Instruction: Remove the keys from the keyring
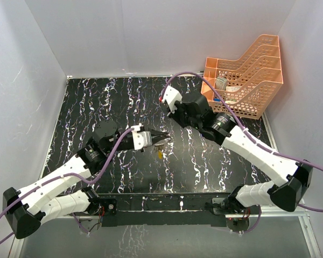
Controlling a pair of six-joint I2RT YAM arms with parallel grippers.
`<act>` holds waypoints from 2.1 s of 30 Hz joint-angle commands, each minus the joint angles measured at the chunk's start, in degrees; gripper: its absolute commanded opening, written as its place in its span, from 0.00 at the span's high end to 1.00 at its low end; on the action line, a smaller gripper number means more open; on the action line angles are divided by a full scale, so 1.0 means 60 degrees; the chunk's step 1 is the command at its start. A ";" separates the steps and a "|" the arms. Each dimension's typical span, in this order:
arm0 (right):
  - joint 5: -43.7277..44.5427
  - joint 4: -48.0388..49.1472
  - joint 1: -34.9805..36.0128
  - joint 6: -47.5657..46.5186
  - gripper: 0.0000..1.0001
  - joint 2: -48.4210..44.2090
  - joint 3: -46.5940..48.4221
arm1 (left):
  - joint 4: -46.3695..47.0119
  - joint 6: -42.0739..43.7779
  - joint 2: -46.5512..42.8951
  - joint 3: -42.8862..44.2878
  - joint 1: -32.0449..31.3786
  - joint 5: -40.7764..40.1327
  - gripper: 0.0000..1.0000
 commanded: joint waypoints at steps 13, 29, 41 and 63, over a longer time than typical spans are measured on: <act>-0.1701 0.3514 -0.2292 0.2664 1.00 0.1169 -0.2037 | 0.1243 -0.1546 0.0636 -0.0701 0.0059 -0.5815 1.00; -0.2800 0.5386 -0.3872 0.3743 1.00 0.3945 -0.2191 | 0.3230 -0.4333 0.2447 -0.1327 0.2805 -0.3758 1.00; -0.1864 0.6155 -0.3886 0.3965 1.00 0.5714 -0.1857 | 0.4193 -0.5179 0.2466 -0.1649 0.3413 -0.2833 1.00; -0.1475 0.5621 -0.3486 0.3482 0.48 0.3666 -0.1375 | 0.4339 -0.5318 0.2150 -0.1605 0.3414 -0.2740 1.00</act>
